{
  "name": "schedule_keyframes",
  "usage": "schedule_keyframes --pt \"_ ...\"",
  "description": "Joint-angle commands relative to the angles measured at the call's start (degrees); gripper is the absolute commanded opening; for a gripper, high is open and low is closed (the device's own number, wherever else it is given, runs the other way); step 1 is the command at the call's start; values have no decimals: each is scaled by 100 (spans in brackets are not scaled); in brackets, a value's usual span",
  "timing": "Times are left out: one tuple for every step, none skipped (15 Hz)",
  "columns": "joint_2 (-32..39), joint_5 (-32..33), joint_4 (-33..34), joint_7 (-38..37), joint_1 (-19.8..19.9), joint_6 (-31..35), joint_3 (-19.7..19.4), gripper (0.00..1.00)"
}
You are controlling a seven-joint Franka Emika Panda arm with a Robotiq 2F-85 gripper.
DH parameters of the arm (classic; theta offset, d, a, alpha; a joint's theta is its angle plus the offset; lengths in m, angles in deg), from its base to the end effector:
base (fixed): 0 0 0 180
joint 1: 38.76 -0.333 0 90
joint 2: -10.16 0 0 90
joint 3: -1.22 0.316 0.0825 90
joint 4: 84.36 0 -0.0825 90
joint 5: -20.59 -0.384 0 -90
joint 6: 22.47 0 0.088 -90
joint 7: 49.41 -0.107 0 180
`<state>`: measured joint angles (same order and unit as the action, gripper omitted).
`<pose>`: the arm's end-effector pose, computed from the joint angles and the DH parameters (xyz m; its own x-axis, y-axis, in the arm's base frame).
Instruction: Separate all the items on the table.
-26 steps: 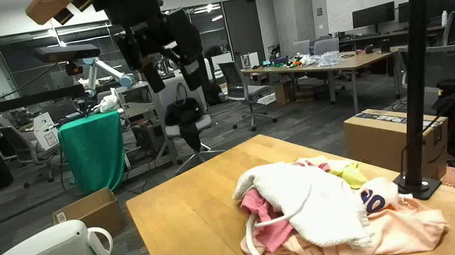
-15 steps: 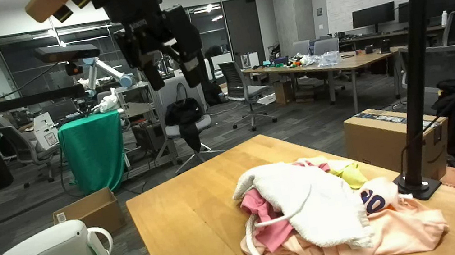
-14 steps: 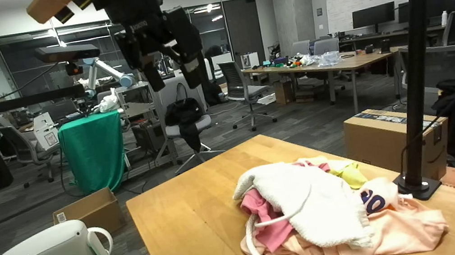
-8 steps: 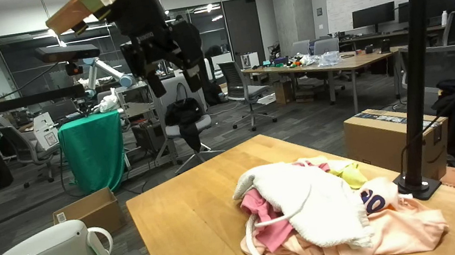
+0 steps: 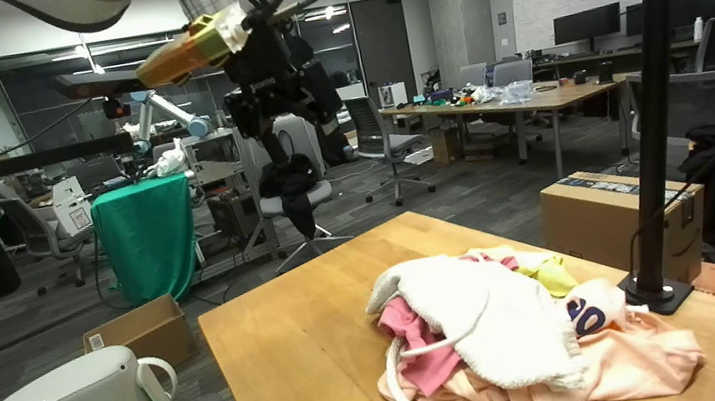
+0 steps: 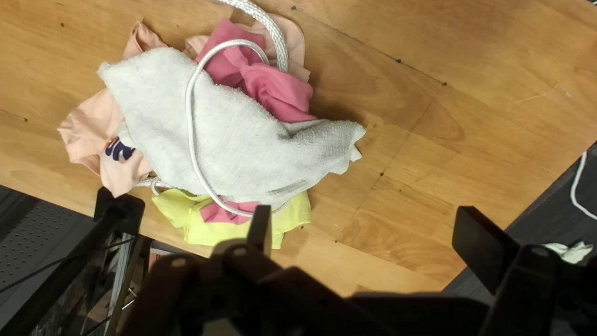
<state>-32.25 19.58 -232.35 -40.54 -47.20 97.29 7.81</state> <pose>0.3391 0.0956 0.5143 0.8959 0.3803 0.2294 0.3678 -0.9248 0.0970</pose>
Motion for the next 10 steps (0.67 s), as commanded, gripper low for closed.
schedule_keyframes --pt "673 173 326 -308 93 476 65 100" --pt "830 218 348 -391 128 602 82 100" --pt "987 250 366 -468 148 691 90 100" --pt "1126 283 368 -553 172 788 104 100" --pt "1269 289 389 -626 176 816 103 100" --pt "1393 331 384 -714 198 851 113 100" --pt "1520 332 389 -777 197 856 106 100" --pt "1631 383 371 -879 228 906 124 100" --pt "1748 415 366 -938 239 949 129 100" --pt "1859 443 357 -989 251 988 122 100"
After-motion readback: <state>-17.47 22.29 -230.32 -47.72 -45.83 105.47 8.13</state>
